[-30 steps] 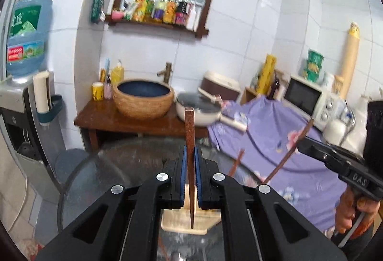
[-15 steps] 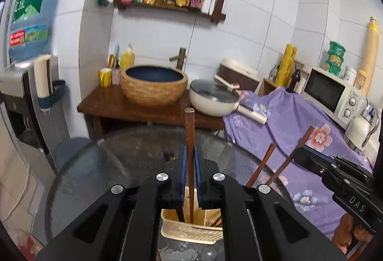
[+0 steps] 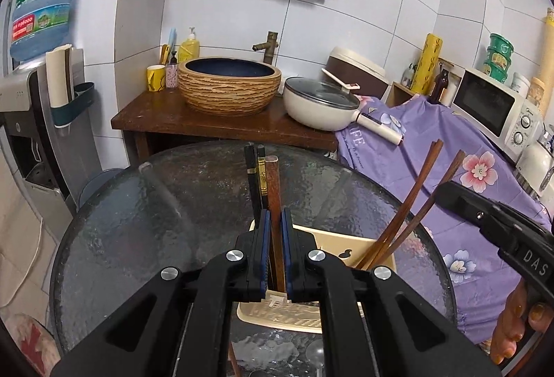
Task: Organize utensils
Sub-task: 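Lower both wooden chopsticks into the holder and open both tools, then move both open tools back toward the remaining chopstick and spoons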
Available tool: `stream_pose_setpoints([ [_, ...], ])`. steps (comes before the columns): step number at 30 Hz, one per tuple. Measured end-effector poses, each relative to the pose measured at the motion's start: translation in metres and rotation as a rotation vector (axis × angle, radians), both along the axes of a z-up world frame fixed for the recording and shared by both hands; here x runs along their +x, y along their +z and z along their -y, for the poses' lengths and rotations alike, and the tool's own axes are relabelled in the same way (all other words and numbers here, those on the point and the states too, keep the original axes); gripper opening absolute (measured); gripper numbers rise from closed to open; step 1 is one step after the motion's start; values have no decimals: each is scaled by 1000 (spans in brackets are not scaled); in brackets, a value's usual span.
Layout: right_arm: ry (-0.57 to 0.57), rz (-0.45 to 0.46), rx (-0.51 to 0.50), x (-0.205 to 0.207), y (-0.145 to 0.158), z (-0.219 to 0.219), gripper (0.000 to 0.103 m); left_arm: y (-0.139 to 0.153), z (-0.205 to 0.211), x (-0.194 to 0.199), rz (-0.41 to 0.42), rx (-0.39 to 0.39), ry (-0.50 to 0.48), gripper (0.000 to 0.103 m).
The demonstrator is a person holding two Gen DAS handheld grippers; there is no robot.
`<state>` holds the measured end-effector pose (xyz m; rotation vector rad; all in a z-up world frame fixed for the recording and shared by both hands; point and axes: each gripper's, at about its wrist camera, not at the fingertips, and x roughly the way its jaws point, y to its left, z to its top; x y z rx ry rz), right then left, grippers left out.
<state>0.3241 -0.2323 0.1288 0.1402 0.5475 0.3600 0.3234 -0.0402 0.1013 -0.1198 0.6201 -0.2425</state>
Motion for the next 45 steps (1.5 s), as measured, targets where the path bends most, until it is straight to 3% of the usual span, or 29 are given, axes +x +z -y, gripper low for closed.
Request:
stream_pose_setpoints([
  [4,-10,1,-4,0,0,1,8,1,0,-1,6,8,0,7],
  [6,-6,10,-14,-1,-1,0,8,2,1,-3,13,-4,-7,13],
  [8,-14,23,-35,-3,-2,-2,9,4,1,-9,29,-3,-7,25],
  [9,-22,33,-45,-5,-2,-2,17,4,1,-12,38,-1,-7,28],
  [10,-24,38,-47,-7,-2,-3,35,6,1,-16,51,1,-7,35],
  [12,-32,57,-29,-13,-1,-1,56,8,-1,-27,79,1,-6,49],
  [14,-45,81,-16,-21,0,2,56,8,-4,-36,104,-1,12,63],
  [20,-63,141,-20,-57,-3,2,56,-4,-26,-68,134,-9,99,86],
  [27,-60,113,-69,-96,-37,-10,58,-47,-39,-97,59,18,138,90],
  [38,-69,-87,-156,-114,-133,-24,58,-119,-48,-124,-94,40,167,90],
  [42,-71,-173,-166,-112,-162,-23,58,-140,-46,-127,-143,41,149,83],
  [45,-76,-229,-156,-110,-179,-21,58,-152,-44,-128,-181,38,136,67],
])
